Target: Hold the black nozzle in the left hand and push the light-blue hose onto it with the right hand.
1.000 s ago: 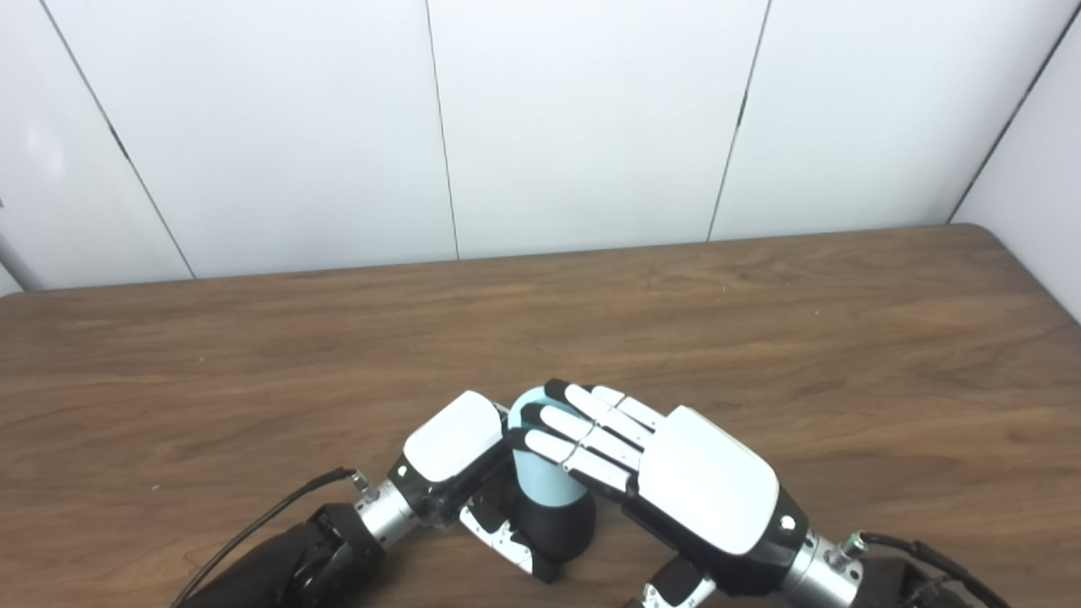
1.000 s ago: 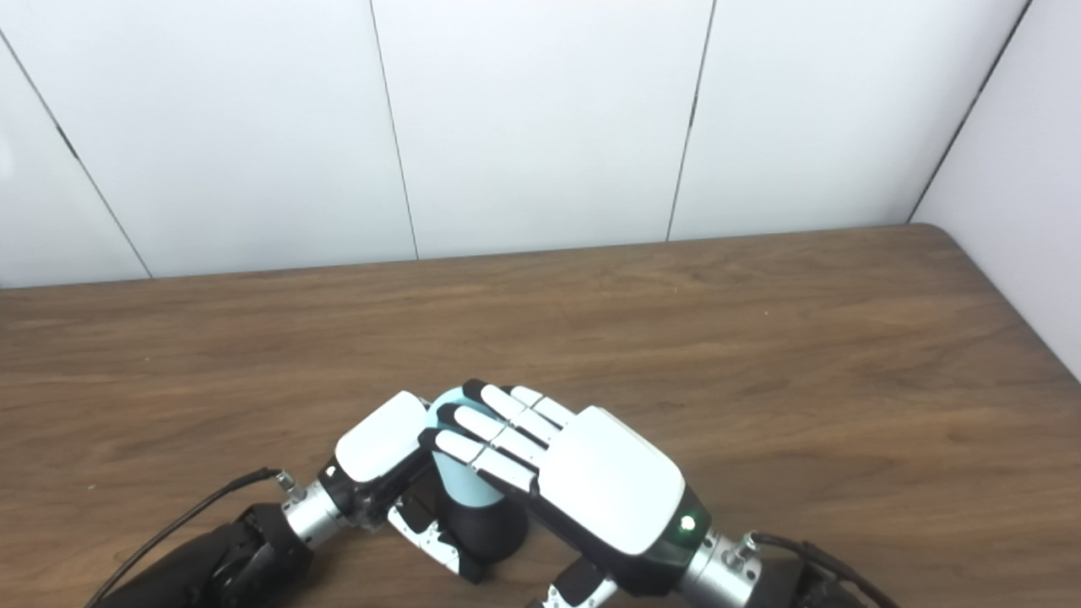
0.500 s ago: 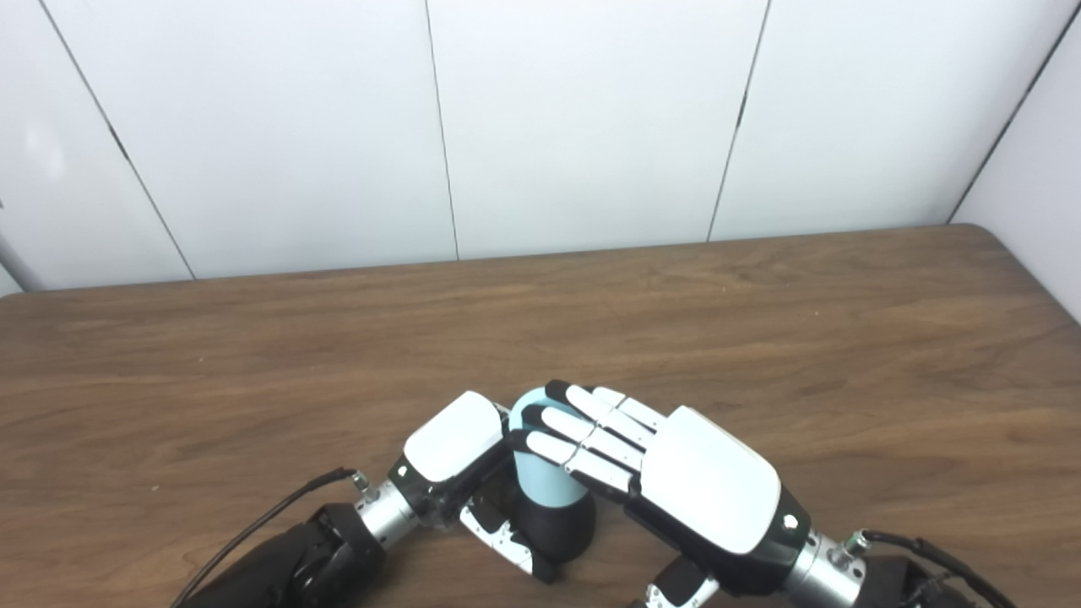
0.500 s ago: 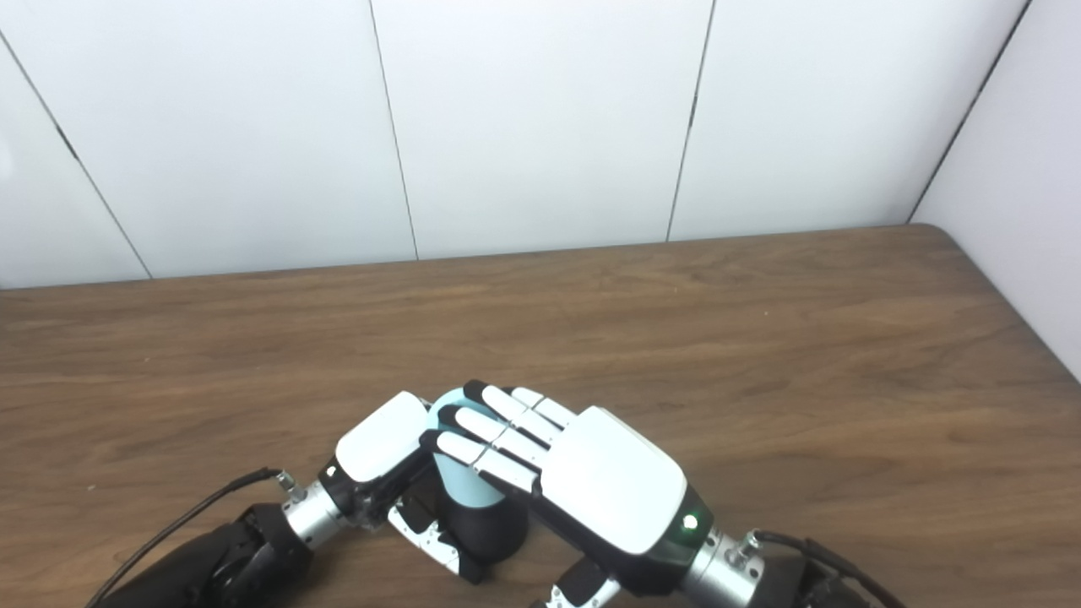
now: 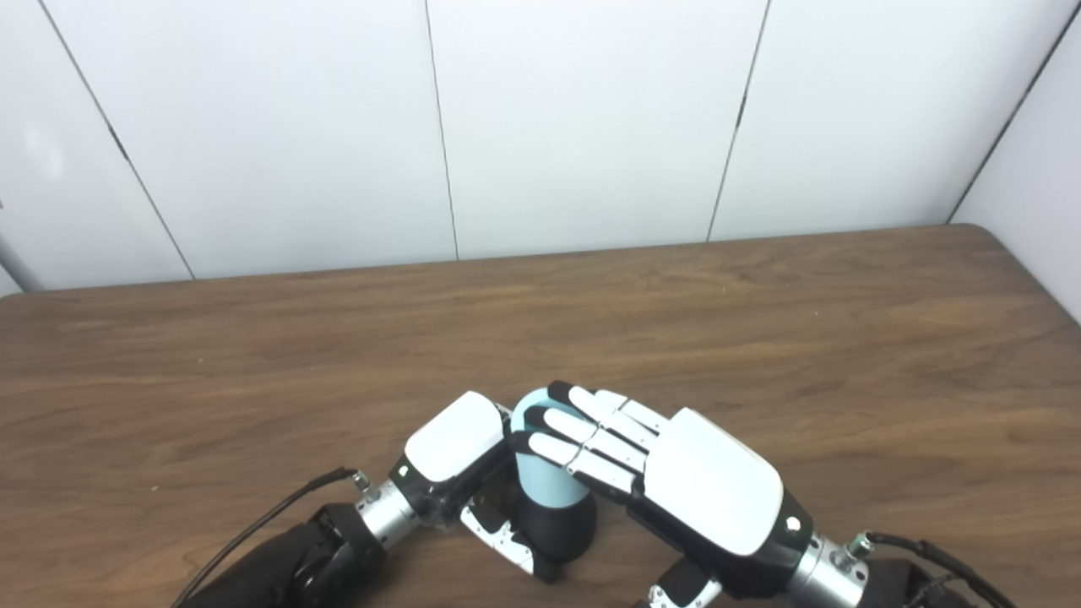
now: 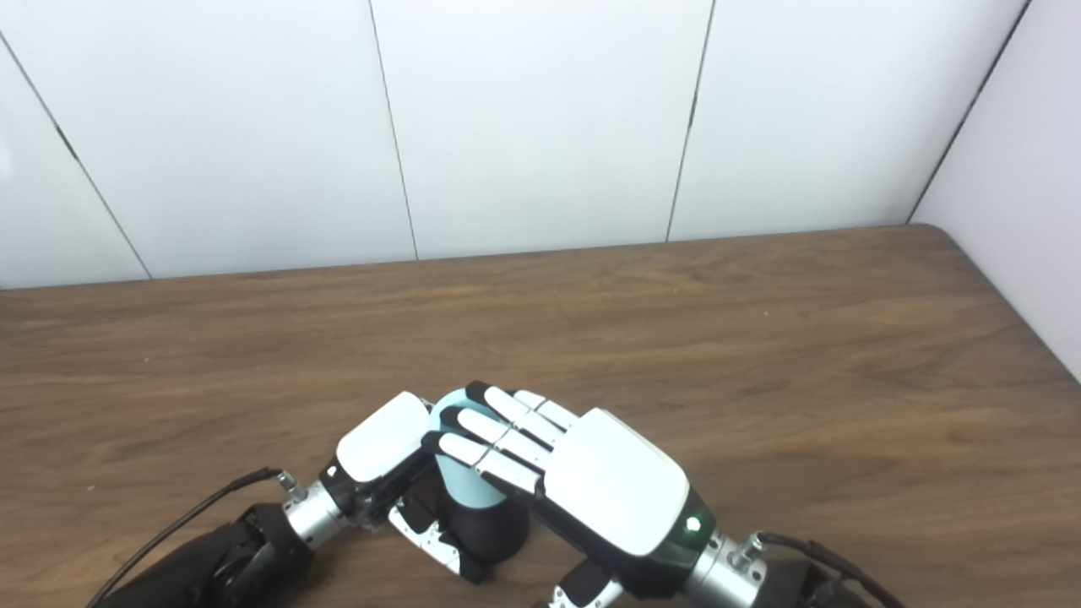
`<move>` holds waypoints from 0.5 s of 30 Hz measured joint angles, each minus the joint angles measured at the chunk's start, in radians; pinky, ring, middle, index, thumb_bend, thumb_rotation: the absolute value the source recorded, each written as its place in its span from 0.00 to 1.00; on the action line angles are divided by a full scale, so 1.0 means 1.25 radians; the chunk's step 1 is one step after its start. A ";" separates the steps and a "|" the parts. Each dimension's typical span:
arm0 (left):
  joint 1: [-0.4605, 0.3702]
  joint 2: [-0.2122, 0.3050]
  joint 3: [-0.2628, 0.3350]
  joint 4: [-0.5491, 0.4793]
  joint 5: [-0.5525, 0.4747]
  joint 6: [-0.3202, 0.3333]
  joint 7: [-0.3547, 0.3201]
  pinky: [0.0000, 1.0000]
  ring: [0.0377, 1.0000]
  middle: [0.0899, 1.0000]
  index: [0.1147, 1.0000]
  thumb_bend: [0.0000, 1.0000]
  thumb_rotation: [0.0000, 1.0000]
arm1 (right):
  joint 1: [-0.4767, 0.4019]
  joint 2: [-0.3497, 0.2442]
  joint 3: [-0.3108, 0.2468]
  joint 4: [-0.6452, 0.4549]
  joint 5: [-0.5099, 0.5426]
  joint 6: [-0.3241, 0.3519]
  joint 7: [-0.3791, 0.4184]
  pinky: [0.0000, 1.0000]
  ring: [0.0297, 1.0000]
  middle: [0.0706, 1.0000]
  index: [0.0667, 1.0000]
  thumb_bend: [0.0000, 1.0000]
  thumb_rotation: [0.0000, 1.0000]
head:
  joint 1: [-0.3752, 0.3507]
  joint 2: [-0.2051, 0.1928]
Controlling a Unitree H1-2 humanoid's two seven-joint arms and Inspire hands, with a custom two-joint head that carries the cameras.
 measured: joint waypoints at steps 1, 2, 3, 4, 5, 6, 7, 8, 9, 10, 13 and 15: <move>0.000 0.000 0.000 0.000 0.000 0.000 0.000 0.41 0.48 0.44 0.41 0.52 0.00 | 0.001 0.000 0.000 0.000 0.000 0.000 -0.001 0.87 0.93 0.94 0.87 0.86 0.96 | 0.000 0.000; 0.000 0.000 0.000 0.000 0.000 0.000 -0.001 0.41 0.48 0.44 0.41 0.52 0.00 | 0.003 0.000 0.000 0.000 0.001 0.000 -0.003 0.87 0.93 0.93 0.87 0.86 0.96 | 0.000 0.000; 0.000 0.000 0.000 0.000 0.000 0.000 -0.001 0.41 0.49 0.44 0.41 0.52 0.00 | 0.004 0.000 0.000 0.000 0.002 0.000 -0.003 0.87 0.93 0.94 0.87 0.86 0.96 | 0.000 0.000; 0.000 0.000 0.000 0.000 0.000 -0.001 -0.001 0.41 0.49 0.44 0.41 0.52 0.00 | 0.005 0.000 0.000 0.000 0.003 0.000 -0.004 0.88 0.93 0.94 0.87 0.86 0.95 | 0.000 0.000; 0.000 0.000 0.000 0.000 0.000 -0.001 -0.002 0.41 0.49 0.44 0.41 0.52 0.00 | 0.008 -0.001 0.001 0.000 0.003 0.001 -0.004 0.87 0.93 0.93 0.87 0.86 0.95 | 0.000 0.000; 0.000 0.000 0.000 0.000 0.000 -0.001 -0.002 0.41 0.49 0.44 0.41 0.52 0.00 | 0.013 -0.001 0.002 0.000 0.004 0.001 -0.004 0.87 0.93 0.93 0.87 0.86 0.94 | 0.000 0.000; 0.000 0.000 0.000 0.000 0.000 -0.002 -0.002 0.41 0.49 0.44 0.41 0.52 0.00 | 0.015 -0.001 0.002 -0.002 0.004 0.001 -0.004 0.87 0.93 0.93 0.87 0.86 0.94 | 0.000 0.000; 0.000 0.000 0.000 0.000 -0.002 -0.003 -0.002 0.41 0.49 0.44 0.41 0.52 0.00 | 0.016 -0.001 0.002 -0.002 0.005 0.001 -0.004 0.86 0.93 0.93 0.87 0.87 0.94 | 0.000 0.000; 0.000 0.000 0.000 0.001 -0.003 -0.004 -0.003 0.41 0.49 0.44 0.41 0.52 0.00 | 0.017 -0.001 0.002 -0.003 0.006 0.001 -0.004 0.86 0.92 0.93 0.87 0.87 0.94 | 0.000 0.000; 0.000 0.000 0.000 0.001 -0.004 -0.005 -0.004 0.41 0.49 0.44 0.41 0.52 0.00 | 0.017 -0.001 0.002 -0.003 0.006 0.001 -0.004 0.86 0.92 0.93 0.87 0.87 0.94 | 0.000 0.000; 0.000 0.000 0.000 0.001 -0.005 -0.006 -0.005 0.41 0.49 0.44 0.41 0.52 0.00 | 0.017 -0.001 0.002 -0.003 0.008 0.002 -0.004 0.87 0.93 0.94 0.87 0.88 0.93 | 0.000 0.000; 0.000 0.000 0.000 0.002 -0.005 -0.007 -0.005 0.42 0.49 0.44 0.41 0.52 0.00 | 0.018 -0.002 0.003 -0.003 0.009 0.004 -0.004 0.88 0.93 0.94 0.88 0.88 0.93 | 0.000 0.000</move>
